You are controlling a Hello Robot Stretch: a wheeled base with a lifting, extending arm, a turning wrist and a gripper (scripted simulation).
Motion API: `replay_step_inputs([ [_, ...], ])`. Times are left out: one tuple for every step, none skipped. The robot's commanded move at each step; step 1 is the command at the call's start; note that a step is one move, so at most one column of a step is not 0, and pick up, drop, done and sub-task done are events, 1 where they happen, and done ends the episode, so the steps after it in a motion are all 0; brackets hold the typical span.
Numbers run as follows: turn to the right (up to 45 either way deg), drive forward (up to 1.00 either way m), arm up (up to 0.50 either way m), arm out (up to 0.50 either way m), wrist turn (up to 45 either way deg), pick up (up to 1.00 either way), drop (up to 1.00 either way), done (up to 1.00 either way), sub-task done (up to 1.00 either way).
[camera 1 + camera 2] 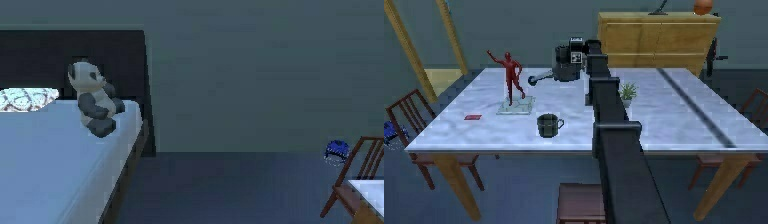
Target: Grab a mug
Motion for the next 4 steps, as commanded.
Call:
replay_step_inputs([
  [0.0, 0.0, -0.3, 0.0, 0.0, 0.0, 0.0, 0.0, 0.0],
  [0.0, 0.0, 0.0, 0.0, 0.0, 1.0, 0.0, 0.0, 0.0],
  [0.0, 0.0, 0.1, 0.0, 0.0, 0.0, 0.0, 0.0, 0.0],
  [0.0, 0.0, 0.0, 0.0, 0.0, 0.0, 0.0, 1.0, 0.0],
])
